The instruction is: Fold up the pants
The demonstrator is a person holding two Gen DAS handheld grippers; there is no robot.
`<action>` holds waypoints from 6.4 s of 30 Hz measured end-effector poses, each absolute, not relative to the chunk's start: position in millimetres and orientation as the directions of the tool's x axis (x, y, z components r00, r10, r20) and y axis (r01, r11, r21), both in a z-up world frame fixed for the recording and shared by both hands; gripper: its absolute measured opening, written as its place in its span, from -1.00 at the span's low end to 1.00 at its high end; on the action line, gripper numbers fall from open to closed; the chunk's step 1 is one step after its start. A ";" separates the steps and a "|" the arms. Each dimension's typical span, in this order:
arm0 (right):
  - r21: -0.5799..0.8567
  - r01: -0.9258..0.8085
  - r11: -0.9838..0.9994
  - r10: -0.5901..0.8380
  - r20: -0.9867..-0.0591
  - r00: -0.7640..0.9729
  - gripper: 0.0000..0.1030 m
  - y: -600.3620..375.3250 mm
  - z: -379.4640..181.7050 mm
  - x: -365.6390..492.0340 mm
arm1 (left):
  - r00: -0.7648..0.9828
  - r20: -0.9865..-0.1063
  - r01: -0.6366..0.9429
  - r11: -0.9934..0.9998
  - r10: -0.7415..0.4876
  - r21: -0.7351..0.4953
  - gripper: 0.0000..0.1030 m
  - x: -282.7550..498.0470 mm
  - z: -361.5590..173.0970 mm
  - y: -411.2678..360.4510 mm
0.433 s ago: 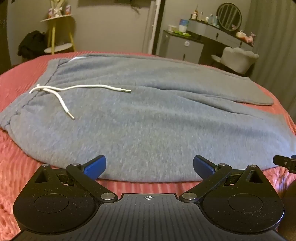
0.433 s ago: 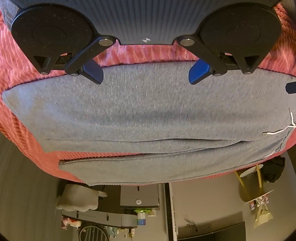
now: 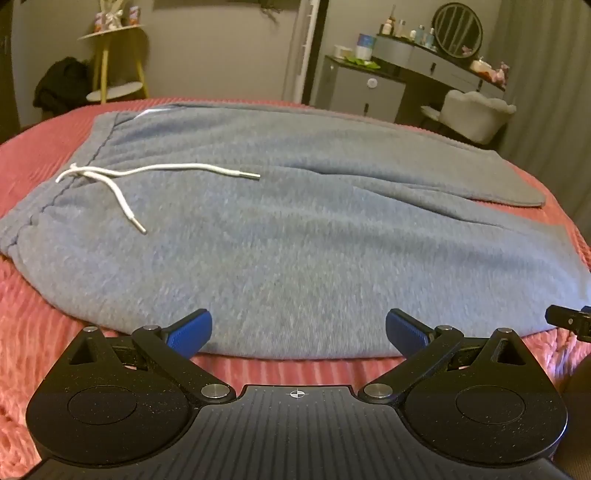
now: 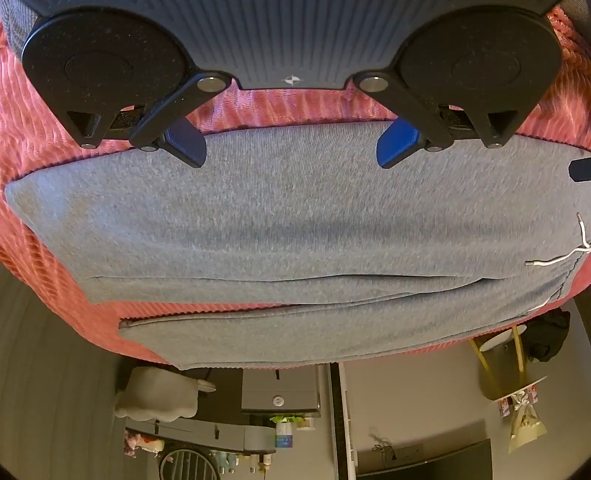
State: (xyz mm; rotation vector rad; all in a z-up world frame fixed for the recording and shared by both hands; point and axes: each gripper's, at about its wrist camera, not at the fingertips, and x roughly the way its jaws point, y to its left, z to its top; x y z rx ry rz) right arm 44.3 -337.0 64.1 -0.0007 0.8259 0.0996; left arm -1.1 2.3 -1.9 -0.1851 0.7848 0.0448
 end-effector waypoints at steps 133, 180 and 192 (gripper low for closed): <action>0.251 0.046 0.967 0.200 -0.857 0.475 0.92 -367.3 57.4 248.7 | 0.730 -0.585 -0.541 0.821 0.353 -0.180 1.00 166.5 -18.0 81.4; 0.646 0.492 0.584 0.060 -0.639 0.767 -0.34 -524.2 -26.0 290.9 | 0.806 -0.572 -0.408 0.556 -0.154 -0.724 0.63 314.8 -29.7 206.9; 0.655 0.451 0.607 0.071 -0.609 0.790 -0.91 -528.6 1.4 299.7 | 0.773 -0.612 -0.414 0.601 -0.164 -0.684 -0.88 330.9 -10.8 189.3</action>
